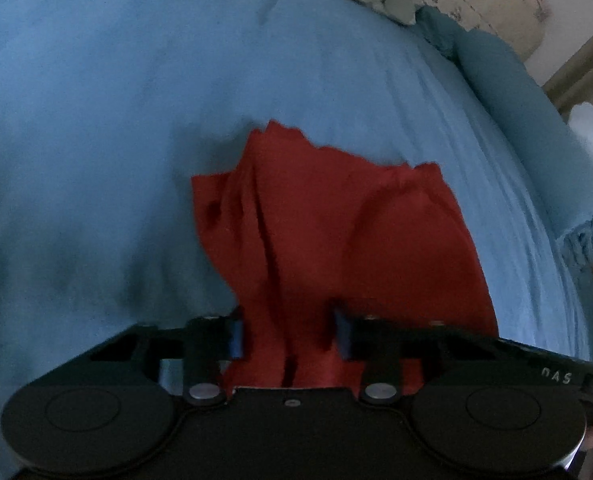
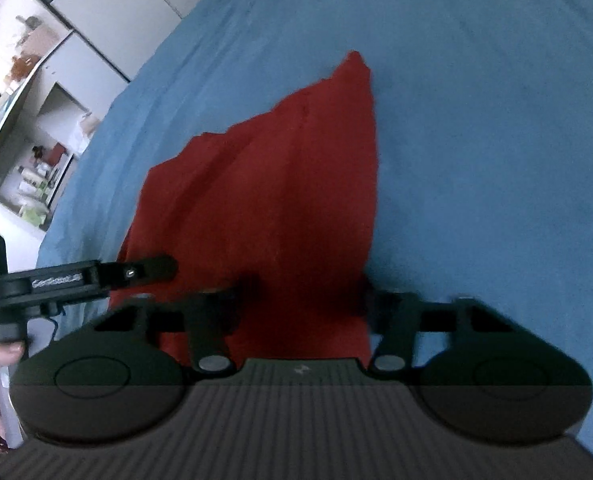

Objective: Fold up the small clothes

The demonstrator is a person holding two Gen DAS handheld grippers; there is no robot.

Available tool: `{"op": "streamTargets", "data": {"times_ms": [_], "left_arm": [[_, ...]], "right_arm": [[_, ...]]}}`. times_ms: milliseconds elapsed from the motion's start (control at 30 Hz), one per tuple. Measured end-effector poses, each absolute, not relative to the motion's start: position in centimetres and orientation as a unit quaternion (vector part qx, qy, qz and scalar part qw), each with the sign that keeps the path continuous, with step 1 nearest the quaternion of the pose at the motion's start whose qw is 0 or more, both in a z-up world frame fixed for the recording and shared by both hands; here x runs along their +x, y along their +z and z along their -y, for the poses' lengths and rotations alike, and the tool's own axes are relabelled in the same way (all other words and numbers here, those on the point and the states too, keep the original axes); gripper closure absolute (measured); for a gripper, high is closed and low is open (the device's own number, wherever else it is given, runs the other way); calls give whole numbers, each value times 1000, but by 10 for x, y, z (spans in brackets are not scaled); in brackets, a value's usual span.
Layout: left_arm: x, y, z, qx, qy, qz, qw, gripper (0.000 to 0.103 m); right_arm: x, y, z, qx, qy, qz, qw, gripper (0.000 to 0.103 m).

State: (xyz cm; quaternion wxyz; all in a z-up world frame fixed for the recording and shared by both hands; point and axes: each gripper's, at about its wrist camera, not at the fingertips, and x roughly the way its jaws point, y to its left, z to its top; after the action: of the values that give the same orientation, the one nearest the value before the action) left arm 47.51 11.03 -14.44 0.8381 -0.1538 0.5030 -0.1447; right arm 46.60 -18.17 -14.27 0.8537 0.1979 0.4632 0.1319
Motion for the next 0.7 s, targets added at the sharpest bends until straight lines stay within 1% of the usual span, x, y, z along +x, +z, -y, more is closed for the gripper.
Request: {"op": "streamTargets", "data": {"times_ms": [33,133,300,467,600,700], "left_arm": [[473,-139,-110,-153,-145,-498,841,71],[465,-123,-102,-138,-145,-484,852,72],[431,-85,-82,-109,-151,-462,867,73],[367,-59,-53,-116,-183,-435,874,72],[315,-67,-13,-108,-191,-425,878,72],[290,-89,13,-112,-186,-436,873,72]], "right_arm": [[465,-139,180,192,133,-460,857,59],[460,-123,178,171,139,-446,867,62],[430,-82,186,166,152,-418,880,63],[365,-43,218,150,160,-396,891,63],[304,-34,250,149,148,-386,898,63],[265,-48,270,142,130,-389,901,63]]}}
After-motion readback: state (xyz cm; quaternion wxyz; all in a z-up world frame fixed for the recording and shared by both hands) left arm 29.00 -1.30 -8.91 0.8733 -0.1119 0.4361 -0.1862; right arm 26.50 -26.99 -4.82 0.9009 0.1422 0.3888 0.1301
